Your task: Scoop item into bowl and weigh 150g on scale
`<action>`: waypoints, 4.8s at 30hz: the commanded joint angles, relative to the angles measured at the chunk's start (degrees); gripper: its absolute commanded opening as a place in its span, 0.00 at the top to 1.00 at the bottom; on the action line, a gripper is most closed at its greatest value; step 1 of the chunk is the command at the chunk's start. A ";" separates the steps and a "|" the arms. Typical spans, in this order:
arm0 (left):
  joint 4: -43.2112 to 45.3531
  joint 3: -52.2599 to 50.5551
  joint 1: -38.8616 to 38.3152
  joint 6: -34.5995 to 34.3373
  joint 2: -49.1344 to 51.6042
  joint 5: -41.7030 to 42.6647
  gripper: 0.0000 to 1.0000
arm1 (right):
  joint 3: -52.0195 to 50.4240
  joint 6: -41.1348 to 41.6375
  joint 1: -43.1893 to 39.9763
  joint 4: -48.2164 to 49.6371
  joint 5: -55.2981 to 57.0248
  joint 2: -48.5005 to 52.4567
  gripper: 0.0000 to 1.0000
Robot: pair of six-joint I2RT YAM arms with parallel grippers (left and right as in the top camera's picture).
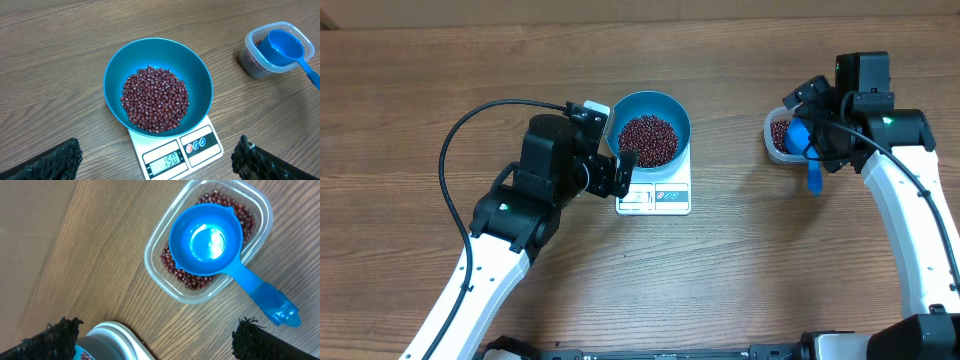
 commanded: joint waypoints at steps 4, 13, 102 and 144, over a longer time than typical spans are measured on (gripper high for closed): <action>0.22 1.38 -0.04 1.53 0.17 0.26 0.00 | 2.47 -17.35 -0.17 0.31 1.27 -1.79 0.00; 0.46 1.38 -0.04 1.53 0.17 0.26 0.00 | 10.91 -38.12 -0.15 -11.67 1.25 -3.76 0.00; 6.25 1.38 -0.11 1.49 13.92 9.84 0.00 | 21.79 -45.59 -0.15 -29.92 1.70 -4.46 0.00; 7.76 1.92 -1.53 1.14 20.20 4.76 0.00 | 21.79 -45.59 -0.15 -29.92 1.68 -4.46 0.00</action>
